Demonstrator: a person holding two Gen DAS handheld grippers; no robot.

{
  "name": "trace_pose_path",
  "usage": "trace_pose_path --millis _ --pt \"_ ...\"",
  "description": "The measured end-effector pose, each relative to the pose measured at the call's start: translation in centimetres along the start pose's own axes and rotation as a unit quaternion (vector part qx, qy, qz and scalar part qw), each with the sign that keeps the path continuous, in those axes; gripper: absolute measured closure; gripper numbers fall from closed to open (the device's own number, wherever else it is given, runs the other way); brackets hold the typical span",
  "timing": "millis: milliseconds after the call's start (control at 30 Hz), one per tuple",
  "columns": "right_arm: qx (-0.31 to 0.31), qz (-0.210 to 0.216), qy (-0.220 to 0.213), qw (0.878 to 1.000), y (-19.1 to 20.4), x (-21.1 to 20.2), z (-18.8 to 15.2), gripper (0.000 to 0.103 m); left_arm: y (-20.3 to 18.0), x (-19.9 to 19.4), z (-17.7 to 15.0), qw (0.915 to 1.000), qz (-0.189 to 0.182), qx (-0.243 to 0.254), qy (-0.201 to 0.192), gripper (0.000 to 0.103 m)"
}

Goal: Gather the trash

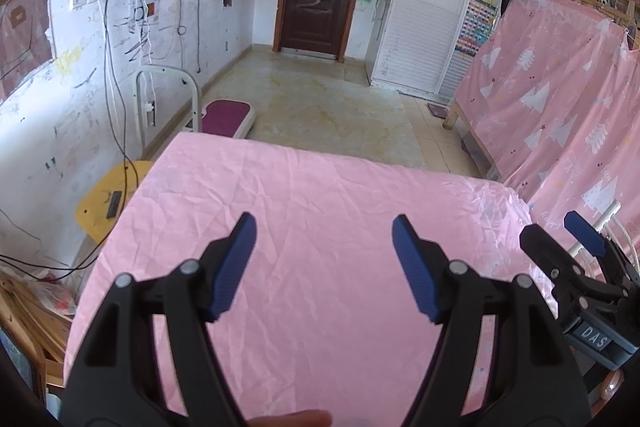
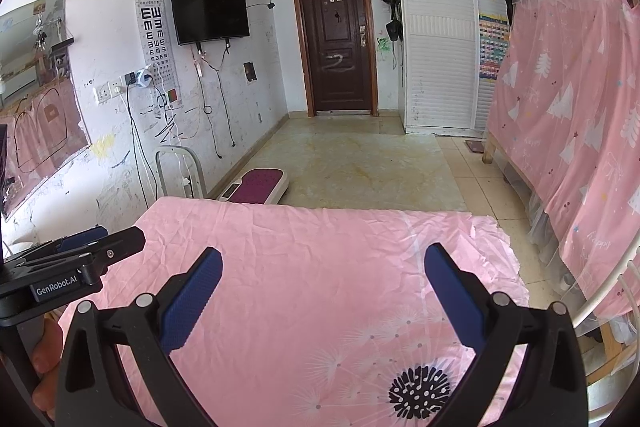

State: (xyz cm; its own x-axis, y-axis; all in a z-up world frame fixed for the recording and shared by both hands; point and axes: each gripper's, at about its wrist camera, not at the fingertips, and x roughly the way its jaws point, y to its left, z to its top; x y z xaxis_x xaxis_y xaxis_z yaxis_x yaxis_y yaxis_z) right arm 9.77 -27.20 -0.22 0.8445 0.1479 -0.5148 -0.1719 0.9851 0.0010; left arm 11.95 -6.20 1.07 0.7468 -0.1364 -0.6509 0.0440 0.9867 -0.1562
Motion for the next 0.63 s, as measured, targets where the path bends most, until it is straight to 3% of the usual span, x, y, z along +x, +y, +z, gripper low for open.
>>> trace_pose_path --millis 633 --pt "-0.003 0.001 0.005 1.0 0.15 0.42 -0.24 0.012 0.04 0.37 -0.41 1.0 0.002 -0.002 0.002 0.036"
